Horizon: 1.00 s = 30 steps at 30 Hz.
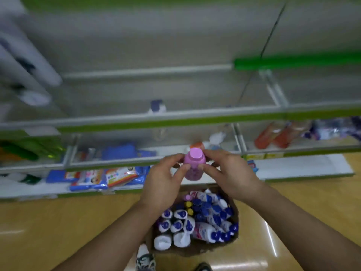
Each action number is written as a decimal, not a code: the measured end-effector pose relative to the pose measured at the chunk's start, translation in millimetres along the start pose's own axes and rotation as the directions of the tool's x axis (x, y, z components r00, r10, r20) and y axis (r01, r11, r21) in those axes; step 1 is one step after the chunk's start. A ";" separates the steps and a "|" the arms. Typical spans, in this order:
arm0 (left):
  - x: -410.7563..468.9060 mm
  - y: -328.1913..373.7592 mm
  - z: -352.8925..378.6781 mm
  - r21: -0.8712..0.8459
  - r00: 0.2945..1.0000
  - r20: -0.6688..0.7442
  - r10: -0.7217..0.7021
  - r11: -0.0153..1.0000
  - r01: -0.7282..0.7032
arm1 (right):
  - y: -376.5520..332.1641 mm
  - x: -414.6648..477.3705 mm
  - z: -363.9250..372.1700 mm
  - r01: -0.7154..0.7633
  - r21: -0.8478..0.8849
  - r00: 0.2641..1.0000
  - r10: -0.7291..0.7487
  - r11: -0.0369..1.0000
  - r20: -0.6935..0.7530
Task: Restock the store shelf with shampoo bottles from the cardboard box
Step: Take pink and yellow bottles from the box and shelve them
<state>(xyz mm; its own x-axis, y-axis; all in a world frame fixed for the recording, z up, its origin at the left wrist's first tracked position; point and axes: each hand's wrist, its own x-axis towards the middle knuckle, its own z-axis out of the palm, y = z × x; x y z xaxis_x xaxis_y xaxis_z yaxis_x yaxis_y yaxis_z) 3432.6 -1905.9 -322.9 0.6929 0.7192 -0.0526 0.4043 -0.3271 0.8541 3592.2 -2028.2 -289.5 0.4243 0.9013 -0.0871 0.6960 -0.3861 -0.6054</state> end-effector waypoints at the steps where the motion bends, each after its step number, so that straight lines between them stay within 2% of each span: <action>1: -5.0 28.2 -16.6 -0.048 0.999 -0.038 -0.007 0.999 0.005 | -22.0 -2.7 -23.7 0.012 0.015 1.000 -0.011 1.000 -0.012; 5: -18.3 128.4 -82.2 -0.181 0.987 -0.158 0.022 0.982 -0.051 | -108.8 -11.7 -111.0 0.094 0.070 0.992 -0.087 0.993 -0.092; 8: -21.9 187.8 -133.6 -0.193 0.962 -0.257 0.093 0.970 -0.145 | -169.3 -15.1 -164.2 0.188 0.074 0.969 -0.173 0.979 -0.179; 14: -29.2 272.8 -221.3 -0.177 0.892 -0.410 0.188 0.943 -0.280 | -266.0 -11.4 -242.8 0.335 0.082 0.925 -0.311 0.938 -0.219; 22: -33.5 303.7 -298.0 -0.127 0.817 -0.520 0.249 0.924 -0.362 | -348.7 6.4 -261.3 0.416 0.215 0.898 -0.360 0.884 -0.254; 30: -2.1 268.8 -372.5 -0.121 0.796 -0.557 0.239 0.924 -0.362 | -416.4 71.4 -224.0 0.377 0.280 0.913 -0.305 0.883 -0.270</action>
<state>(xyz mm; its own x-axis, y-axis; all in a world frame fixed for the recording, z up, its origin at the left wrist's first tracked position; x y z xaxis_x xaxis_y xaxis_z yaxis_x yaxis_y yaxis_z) 3317.4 -1767.0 99.5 0.3155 0.8354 0.4502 0.0503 -0.4885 0.8711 3462.4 -1847.0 133.6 0.3315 0.8881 0.3182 0.6121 0.0542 -0.7890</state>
